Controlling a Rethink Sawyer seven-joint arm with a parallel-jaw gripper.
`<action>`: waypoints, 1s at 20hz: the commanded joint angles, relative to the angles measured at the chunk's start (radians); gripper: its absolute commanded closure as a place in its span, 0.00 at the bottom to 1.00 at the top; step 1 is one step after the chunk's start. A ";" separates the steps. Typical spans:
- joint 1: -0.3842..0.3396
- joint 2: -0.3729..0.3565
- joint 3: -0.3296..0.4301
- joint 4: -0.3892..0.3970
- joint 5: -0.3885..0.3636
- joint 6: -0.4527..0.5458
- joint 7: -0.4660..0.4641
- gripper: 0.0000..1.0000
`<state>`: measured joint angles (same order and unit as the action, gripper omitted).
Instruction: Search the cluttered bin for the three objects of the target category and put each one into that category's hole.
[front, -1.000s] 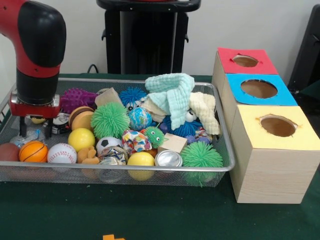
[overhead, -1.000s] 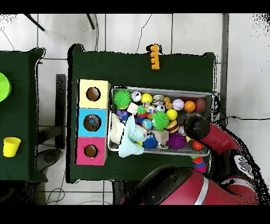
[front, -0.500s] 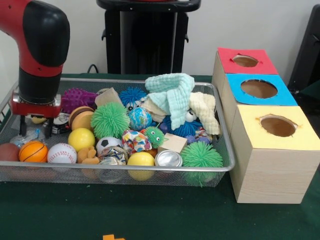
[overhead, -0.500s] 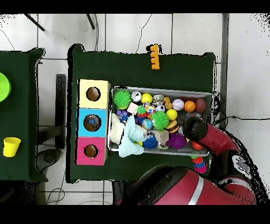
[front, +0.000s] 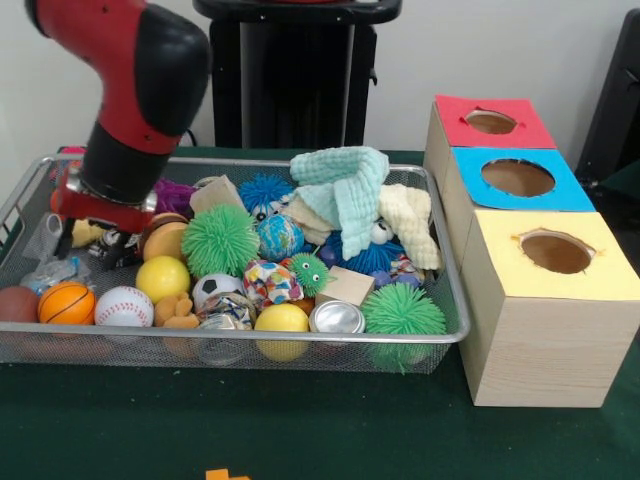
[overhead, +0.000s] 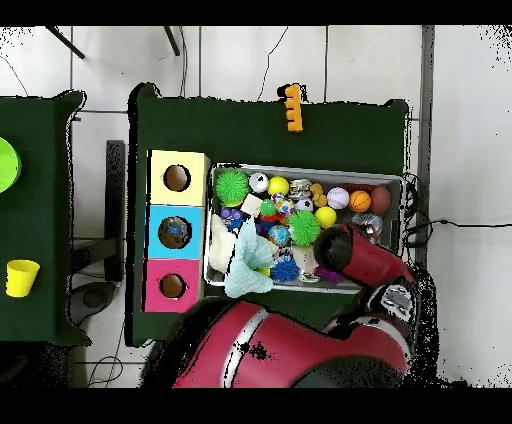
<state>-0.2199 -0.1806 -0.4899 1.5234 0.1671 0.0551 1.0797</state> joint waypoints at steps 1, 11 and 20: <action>0.171 0.129 -0.135 0.134 0.176 -0.110 0.444 0.00; 0.223 0.122 -0.141 0.244 0.200 -0.143 0.533 0.00; 0.191 0.143 -0.154 0.171 0.177 -0.121 0.510 0.00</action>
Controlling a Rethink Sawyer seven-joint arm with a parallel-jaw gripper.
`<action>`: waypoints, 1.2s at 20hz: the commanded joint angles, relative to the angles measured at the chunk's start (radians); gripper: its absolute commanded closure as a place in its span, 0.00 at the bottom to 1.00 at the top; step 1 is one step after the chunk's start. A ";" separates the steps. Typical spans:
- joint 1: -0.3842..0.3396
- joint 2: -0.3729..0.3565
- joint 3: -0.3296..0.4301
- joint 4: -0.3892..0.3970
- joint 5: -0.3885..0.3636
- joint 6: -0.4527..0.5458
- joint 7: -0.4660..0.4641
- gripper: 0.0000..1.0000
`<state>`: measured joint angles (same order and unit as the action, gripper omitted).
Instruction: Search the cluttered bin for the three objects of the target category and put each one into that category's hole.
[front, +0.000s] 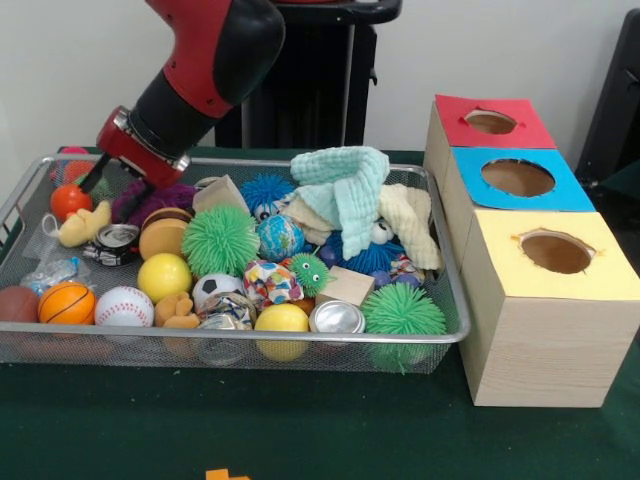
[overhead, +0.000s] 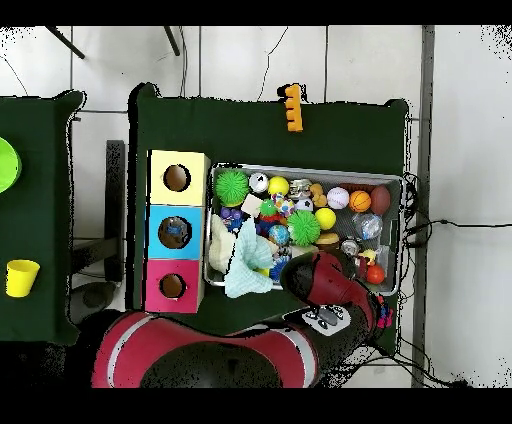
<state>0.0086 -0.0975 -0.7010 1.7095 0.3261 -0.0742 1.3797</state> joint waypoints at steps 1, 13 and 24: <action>-0.043 0.063 0.059 -0.022 0.018 0.004 0.210 0.00; -0.088 0.152 0.105 -0.158 0.054 -0.062 0.210 0.00; -0.132 0.121 0.131 -0.196 0.006 -0.052 0.178 0.00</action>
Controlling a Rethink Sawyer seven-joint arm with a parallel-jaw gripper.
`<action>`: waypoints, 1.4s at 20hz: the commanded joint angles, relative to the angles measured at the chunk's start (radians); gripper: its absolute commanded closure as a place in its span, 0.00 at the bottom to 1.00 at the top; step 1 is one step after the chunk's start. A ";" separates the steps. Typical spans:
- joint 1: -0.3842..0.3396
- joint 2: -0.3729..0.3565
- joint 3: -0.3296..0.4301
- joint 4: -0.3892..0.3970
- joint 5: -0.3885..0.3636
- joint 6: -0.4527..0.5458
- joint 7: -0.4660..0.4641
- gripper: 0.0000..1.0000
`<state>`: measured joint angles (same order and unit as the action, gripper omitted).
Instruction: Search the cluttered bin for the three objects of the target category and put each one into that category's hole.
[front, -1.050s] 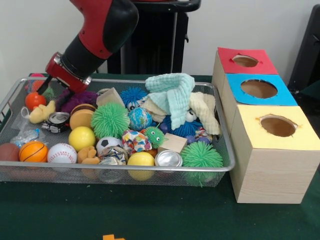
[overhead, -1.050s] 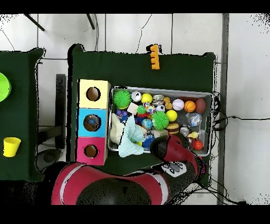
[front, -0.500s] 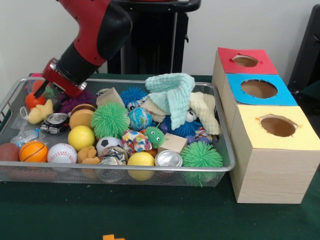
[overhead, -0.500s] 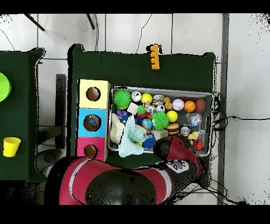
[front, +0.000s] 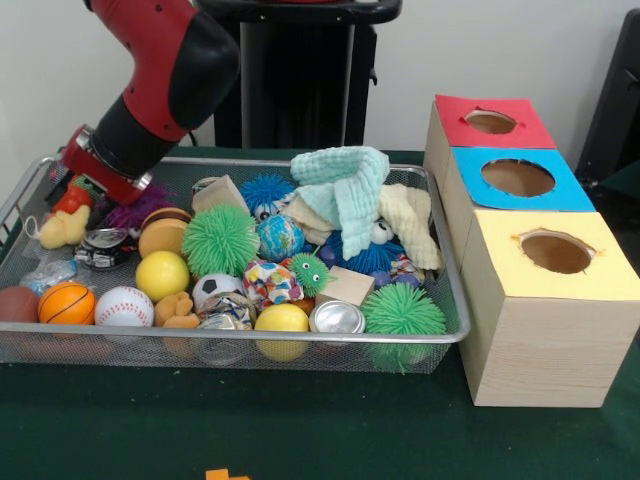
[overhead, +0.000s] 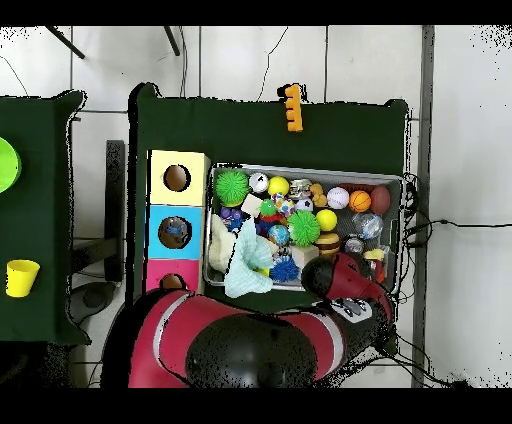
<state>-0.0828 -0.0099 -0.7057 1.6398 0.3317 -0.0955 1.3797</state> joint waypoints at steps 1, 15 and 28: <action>-0.043 0.032 0.137 -0.128 -0.003 -0.030 0.175 0.00; -0.049 -0.063 0.155 -0.132 -0.055 0.045 0.131 0.00; -0.095 -0.081 0.240 -0.254 -0.139 0.090 0.083 0.00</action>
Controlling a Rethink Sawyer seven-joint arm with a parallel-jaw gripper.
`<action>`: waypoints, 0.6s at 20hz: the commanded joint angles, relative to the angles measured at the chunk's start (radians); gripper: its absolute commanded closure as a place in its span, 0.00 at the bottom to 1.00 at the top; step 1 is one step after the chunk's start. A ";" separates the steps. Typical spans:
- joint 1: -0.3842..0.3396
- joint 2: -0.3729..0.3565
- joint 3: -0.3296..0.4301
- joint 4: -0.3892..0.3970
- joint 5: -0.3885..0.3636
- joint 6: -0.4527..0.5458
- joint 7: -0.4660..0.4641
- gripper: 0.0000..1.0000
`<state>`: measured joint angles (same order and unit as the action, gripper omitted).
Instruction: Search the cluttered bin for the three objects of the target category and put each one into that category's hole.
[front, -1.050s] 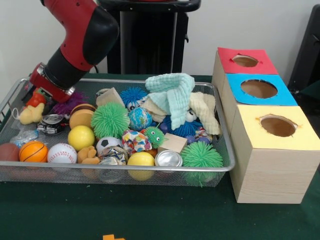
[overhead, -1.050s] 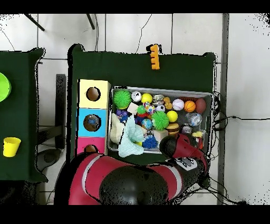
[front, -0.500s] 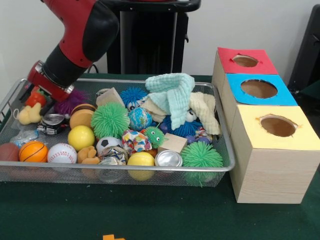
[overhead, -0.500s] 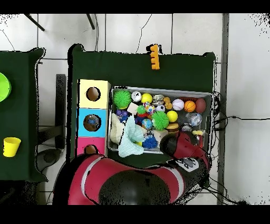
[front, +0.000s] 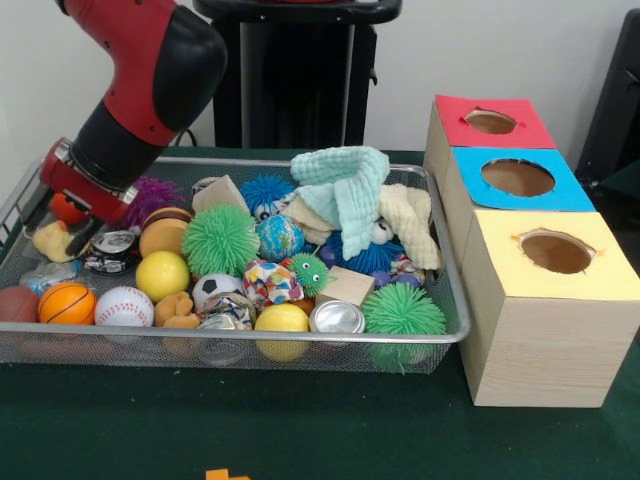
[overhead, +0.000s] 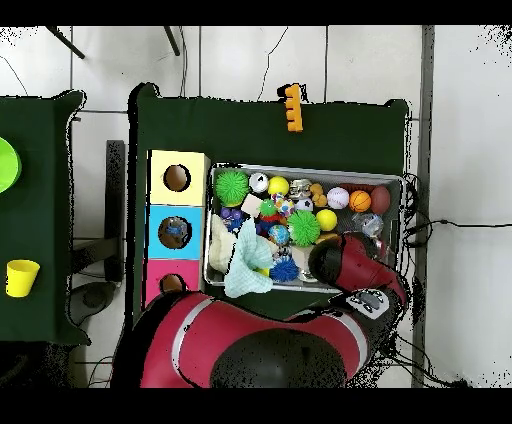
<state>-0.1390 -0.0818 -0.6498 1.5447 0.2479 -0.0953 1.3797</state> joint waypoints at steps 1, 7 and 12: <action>-0.038 -0.007 0.182 -0.164 -0.056 0.097 0.085 0.00; -0.028 0.016 0.164 -0.202 -0.053 0.118 0.093 0.00; 0.010 0.045 0.122 -0.210 -0.026 0.115 0.122 0.00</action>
<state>-0.1497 -0.0821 -0.6438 1.4360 0.2333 -0.0791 1.3797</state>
